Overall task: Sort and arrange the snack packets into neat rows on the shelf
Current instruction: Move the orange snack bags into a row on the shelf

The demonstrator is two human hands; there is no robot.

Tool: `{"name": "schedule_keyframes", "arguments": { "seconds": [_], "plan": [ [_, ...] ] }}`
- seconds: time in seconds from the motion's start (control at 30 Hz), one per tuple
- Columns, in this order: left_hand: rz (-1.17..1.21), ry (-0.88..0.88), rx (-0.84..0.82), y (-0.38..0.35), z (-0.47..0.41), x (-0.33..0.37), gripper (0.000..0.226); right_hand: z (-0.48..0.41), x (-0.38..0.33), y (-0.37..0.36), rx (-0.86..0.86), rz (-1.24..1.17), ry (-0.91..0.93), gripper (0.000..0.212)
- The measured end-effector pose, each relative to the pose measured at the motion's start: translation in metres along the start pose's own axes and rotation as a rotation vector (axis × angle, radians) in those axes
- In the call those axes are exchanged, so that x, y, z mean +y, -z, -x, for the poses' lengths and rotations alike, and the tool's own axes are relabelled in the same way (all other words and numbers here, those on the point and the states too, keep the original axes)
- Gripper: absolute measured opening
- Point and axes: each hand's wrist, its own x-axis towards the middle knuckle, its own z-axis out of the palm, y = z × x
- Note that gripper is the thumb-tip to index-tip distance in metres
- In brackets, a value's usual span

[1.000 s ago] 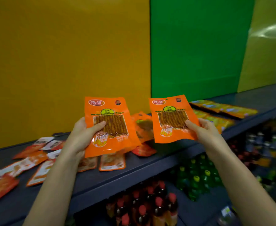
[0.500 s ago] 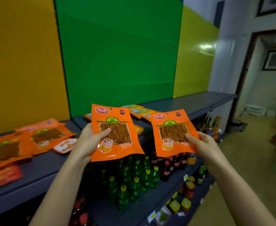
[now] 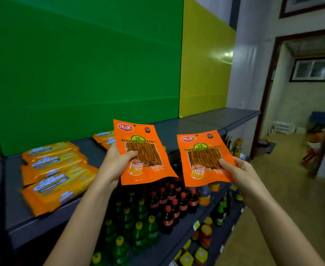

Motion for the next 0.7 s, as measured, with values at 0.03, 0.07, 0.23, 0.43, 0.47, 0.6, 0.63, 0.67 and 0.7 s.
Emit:
{"name": "schedule_keyframes", "arguments": {
  "seconds": [0.03, 0.07, 0.23, 0.43, 0.47, 0.6, 0.63, 0.67, 0.7],
  "plan": [
    [-0.002, -0.005, -0.011, -0.011, -0.01, -0.002, 0.023, -0.015, 0.003, 0.004, 0.005, 0.011, 0.004, 0.02],
    [-0.004, -0.006, -0.02, -0.022, -0.021, -0.004, 0.025, -0.03, 0.006, 0.007, 0.007, 0.023, 0.011, 0.022],
    [0.014, -0.017, 0.005, -0.068, -0.074, -0.006, 0.025, -0.105, 0.0, 0.016, -0.035, 0.007, 0.038, 0.016],
    [-0.01, -0.047, 0.095, -0.105, -0.134, -0.014, 0.028, -0.182, 0.001, 0.019, -0.076, -0.046, 0.047, 0.011],
    [-0.041, -0.057, 0.115, -0.109, -0.142, -0.016, 0.029, -0.194, 0.003, 0.018, -0.088, -0.063, 0.045, 0.011],
    [-0.207, -0.118, 0.183, -0.123, -0.168, -0.027, 0.027, -0.246, 0.015, 0.007, -0.162, -0.118, 0.042, 0.008],
    [-0.25, -0.134, 0.204, -0.126, -0.173, -0.03, 0.027, -0.26, 0.018, 0.004, -0.18, -0.126, 0.049, 0.009],
    [-0.294, -0.151, 0.232, -0.131, -0.178, -0.032, 0.028, -0.273, 0.021, -0.001, -0.197, -0.134, 0.058, 0.009],
    [-0.341, -0.164, 0.261, -0.135, -0.182, -0.034, 0.028, -0.286, 0.023, -0.005, -0.217, -0.139, 0.064, 0.009]
  ]
}}
